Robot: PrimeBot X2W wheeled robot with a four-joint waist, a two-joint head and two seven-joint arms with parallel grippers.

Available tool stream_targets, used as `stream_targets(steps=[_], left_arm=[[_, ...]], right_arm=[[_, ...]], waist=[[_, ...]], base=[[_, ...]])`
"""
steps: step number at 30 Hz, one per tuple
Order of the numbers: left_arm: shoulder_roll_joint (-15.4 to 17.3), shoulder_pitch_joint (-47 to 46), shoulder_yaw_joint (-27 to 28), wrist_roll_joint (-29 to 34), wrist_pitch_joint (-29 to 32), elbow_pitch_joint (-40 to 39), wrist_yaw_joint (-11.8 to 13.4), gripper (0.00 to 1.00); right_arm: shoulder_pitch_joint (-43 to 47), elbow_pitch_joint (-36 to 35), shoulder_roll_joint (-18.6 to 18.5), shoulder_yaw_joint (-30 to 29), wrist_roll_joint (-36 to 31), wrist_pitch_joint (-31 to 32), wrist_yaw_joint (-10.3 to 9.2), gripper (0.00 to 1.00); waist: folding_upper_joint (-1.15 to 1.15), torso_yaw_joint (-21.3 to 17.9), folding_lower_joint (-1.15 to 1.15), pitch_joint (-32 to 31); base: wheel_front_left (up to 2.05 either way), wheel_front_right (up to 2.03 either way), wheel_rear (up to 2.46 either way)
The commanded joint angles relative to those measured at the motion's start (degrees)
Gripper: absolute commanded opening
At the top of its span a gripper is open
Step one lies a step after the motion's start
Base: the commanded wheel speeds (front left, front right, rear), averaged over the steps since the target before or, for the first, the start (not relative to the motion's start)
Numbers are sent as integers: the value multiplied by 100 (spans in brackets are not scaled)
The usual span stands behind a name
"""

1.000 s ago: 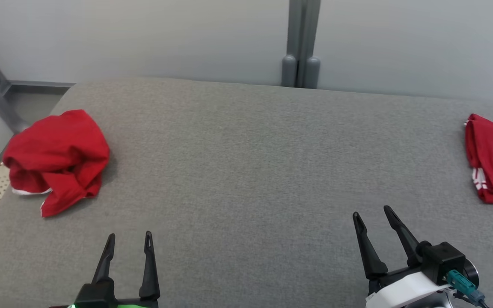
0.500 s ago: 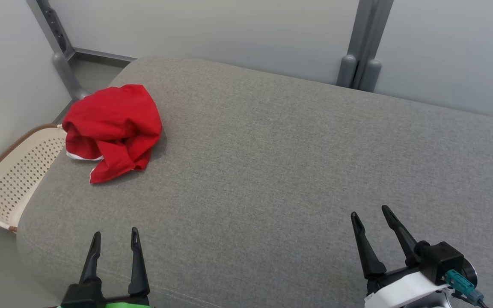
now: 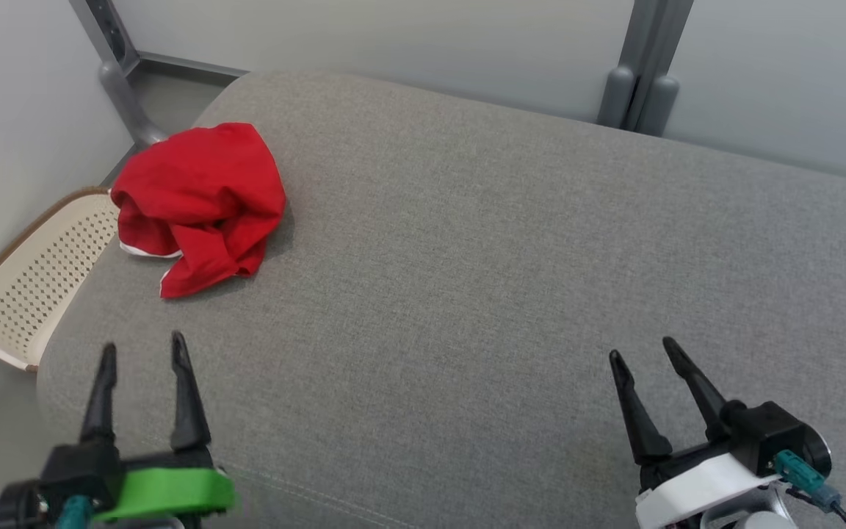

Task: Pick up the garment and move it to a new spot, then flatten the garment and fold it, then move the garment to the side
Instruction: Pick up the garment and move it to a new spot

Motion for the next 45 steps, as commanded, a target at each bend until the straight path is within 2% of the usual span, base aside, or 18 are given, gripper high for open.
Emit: stream_targets(steps=[1,7,12,22,27,31,34,38,39,40,41,45], left_arm=[[10,-314,160,71,2,2,-83,100],[278,-1742,649,73,2,561,-454,100],[632,-3100,765,-18,113,1655,-638,100],[1219,-5452,865,-472,1989,4160,-819,100],[1253,-6026,1041,-894,2489,5053,-943,100],[1149,-6269,1146,-1275,2800,5621,-1058,100],[1057,-6319,1266,-1637,2916,5943,-1116,100],[998,-6272,1130,-1864,2936,6183,-1142,100],[947,-6256,1089,-1970,2949,6174,-1144,74],[896,-6224,1052,-2134,2968,6146,-1147,20],[856,-6184,995,-2223,2992,6101,-1148,0],[993,-5984,689,-2564,2620,5719,-1151,0]], right_arm=[[-102,-57,-94,-50,-57,-15,-8,100],[-326,-153,-502,-101,-134,-15,-9,100],[-541,-260,-862,-140,-197,-15,-9,100],[-925,-547,-1432,-310,-312,-15,-9,100],[-1006,-666,-1527,-408,-323,-15,-9,100],[-1039,-698,-1543,-449,-370,-1,-9,100],[-1083,-672,-1546,-441,-376,2,-11,100],[-1172,-629,-1505,-418,-384,28,-11,100],[-1202,-615,-1482,-424,-378,34,-11,100],[-1224,-596,-1457,-444,-363,35,-14,100],[-1241,-585,-1446,-447,-349,36,-14,100],[-1276,-535,-1377,-447,-291,38,-17,100]], waist=[[0,38,0,292],[0,93,0,996],[0,46,0,1560],[0,-256,0,2642],[0,-391,0,3022],[0,-451,0,3260],[0,-498,0,3379],[0,-574,0,3480],[0,-596,0,3488],[0,-616,0,3492],[0,-632,0,3488],[0,-699,0,3381]], base=[[0,0,0],[0,0,0],[0,0,0],[0,0,0],[0,0,0],[0,0,0],[0,0,0],[0,0,0],[0,0,0],[0,0,0],[0,0,0],[0,0,0]])
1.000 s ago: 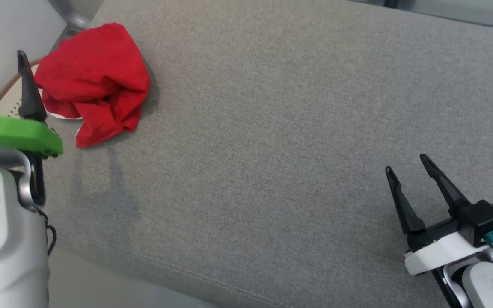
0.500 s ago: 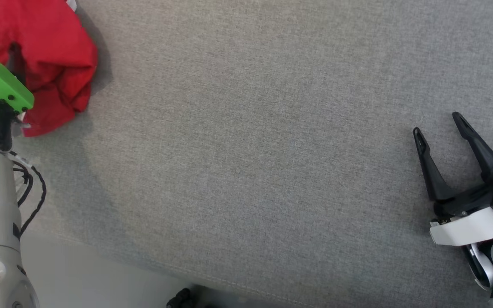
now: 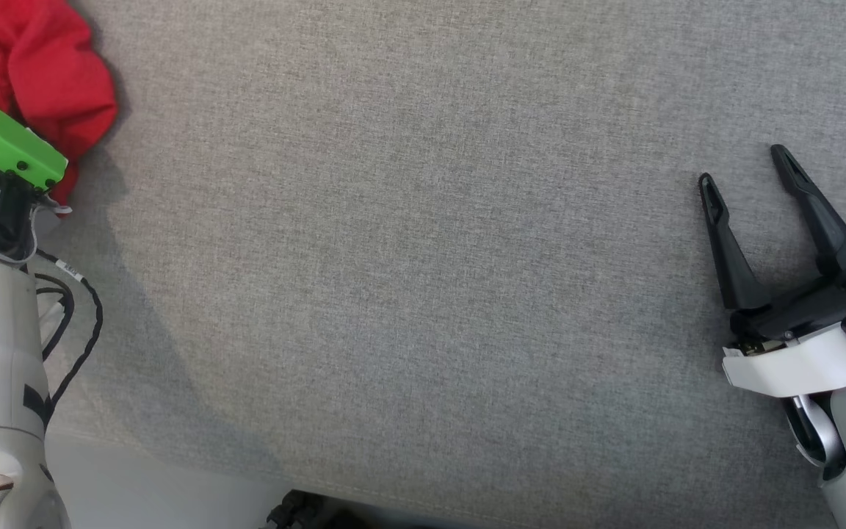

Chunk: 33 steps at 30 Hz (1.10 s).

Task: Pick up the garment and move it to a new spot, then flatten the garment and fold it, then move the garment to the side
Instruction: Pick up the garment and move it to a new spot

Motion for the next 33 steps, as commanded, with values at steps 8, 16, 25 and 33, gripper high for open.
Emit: stream_targets(steps=[8,16,25,33], left_arm=[[378,461,-658,-457,-1286,-1075,-22,0],[722,875,-1355,-180,-1679,-2398,-14,0],[619,1791,-1871,73,-975,-3818,401,0],[253,2474,-2510,309,-569,-4251,682,0]], right_arm=[[185,484,249,78,83,82,-20,100],[205,574,650,150,185,58,-19,100],[363,679,1128,196,281,58,-19,100],[422,665,1354,128,309,58,-19,100]], waist=[[0,-173,0,-666],[0,-554,0,-1679],[0,-1537,0,-2469],[0,-2368,0,-2572]], base=[[0,0,0],[0,0,0],[0,0,0],[0,0,0]])
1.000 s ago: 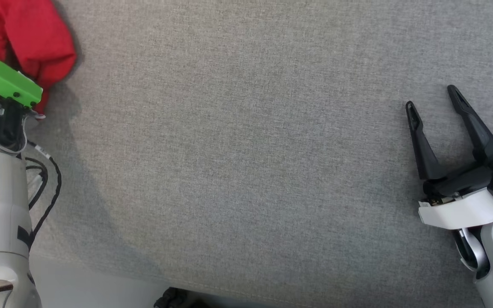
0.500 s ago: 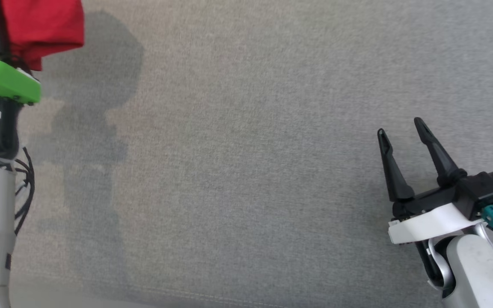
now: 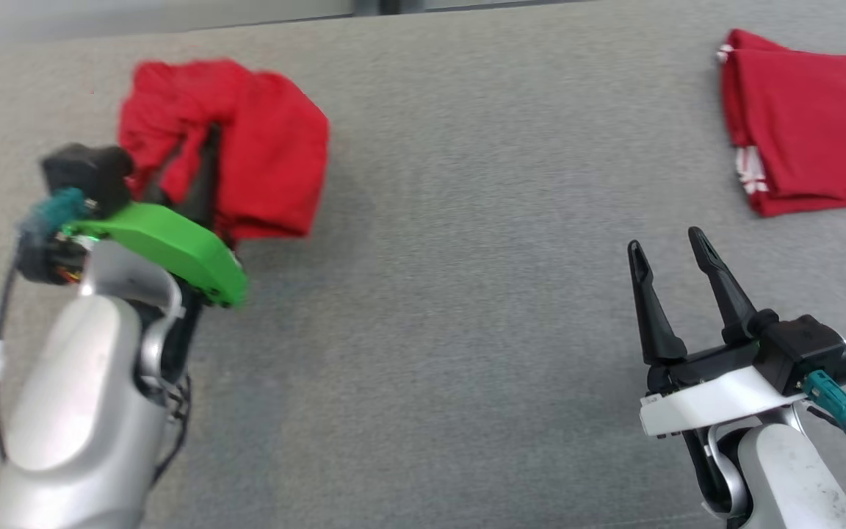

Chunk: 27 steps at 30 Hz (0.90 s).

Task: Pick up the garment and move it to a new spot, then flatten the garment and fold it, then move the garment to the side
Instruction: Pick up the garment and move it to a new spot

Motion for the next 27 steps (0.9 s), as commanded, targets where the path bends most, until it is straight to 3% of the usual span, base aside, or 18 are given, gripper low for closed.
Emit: stream_targets(steps=[1,11,12,13,14,15,21,25,27], left_arm=[[-87,134,-87,45,18,40,29,0],[-1224,98,-904,-48,-350,1467,-21,0],[-1274,87,-965,-122,-394,1589,-42,15],[-1319,65,-1042,-202,-475,1685,-68,43],[-1346,30,-1111,-246,-562,1741,-86,96],[-1362,-11,-1196,-304,-697,1762,-109,100],[-1358,-122,-1692,-551,-1526,1494,-80,100],[-1357,108,-1697,-670,-1866,1033,-116,100],[-1326,289,-1588,-613,-1947,762,-14,100]], right_arm=[[77,-2,49,2,30,1,-9,100],[-118,-16,246,114,67,1,-9,100],[-128,-9,254,120,64,1,-9,100],[-128,4,261,126,62,1,-9,100],[-129,11,269,123,62,1,-9,100],[-128,16,277,111,64,1,-9,100],[-8,62,278,56,45,1,-9,100],[111,104,225,88,60,1,-8,100],[145,124,212,137,63,1,-9,100]], waist=[[0,-752,0,-320],[0,-1369,0,22],[0,-1394,0,37],[0,-1415,0,52],[0,-1423,0,57],[0,-1424,0,59],[0,-1205,0,-65],[0,-920,0,-292],[0,-788,0,-421]], base=[[0,0,0],[0,0,0],[0,0,0],[0,0,0],[0,0,0],[0,0,0],[0,0,0],[0,0,0],[0,0,0]])
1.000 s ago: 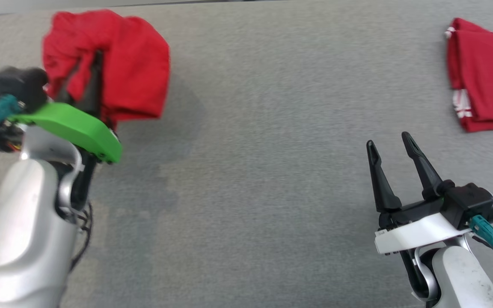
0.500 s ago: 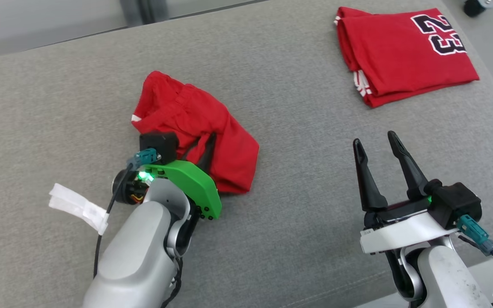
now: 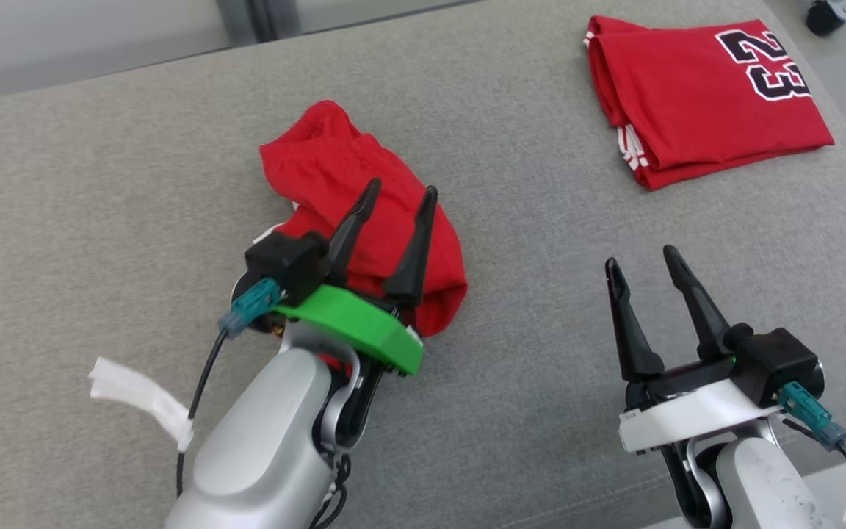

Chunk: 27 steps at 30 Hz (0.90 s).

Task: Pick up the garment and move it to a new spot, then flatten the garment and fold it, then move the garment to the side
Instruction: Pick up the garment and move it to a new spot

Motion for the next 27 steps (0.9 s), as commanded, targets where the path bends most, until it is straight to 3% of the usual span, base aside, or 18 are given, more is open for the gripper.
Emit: stream_targets(steps=[1,6,12,21,27], left_arm=[[107,227,93,114,-58,-164,92,100],[353,999,662,445,-96,-878,451,100],[551,2166,1613,1418,-94,-1574,689,100],[143,3584,2812,2362,-95,-1947,347,100],[19,3854,2933,2664,-95,-1775,197,100]], right_arm=[[80,14,-36,19,17,1,-9,100],[235,70,-64,67,22,1,-9,100],[451,101,-35,72,25,1,-9,100],[843,129,-8,-7,35,1,-9,100],[910,181,6,-6,43,1,-9,100]], waist=[[-1,387,0,-390],[-1,690,0,-741],[-1,930,0,-1027],[-1,1134,0,-1268],[-1,1172,0,-1294]], base=[[0,0,0],[0,0,0],[0,0,0],[0,0,0],[0,0,0]])
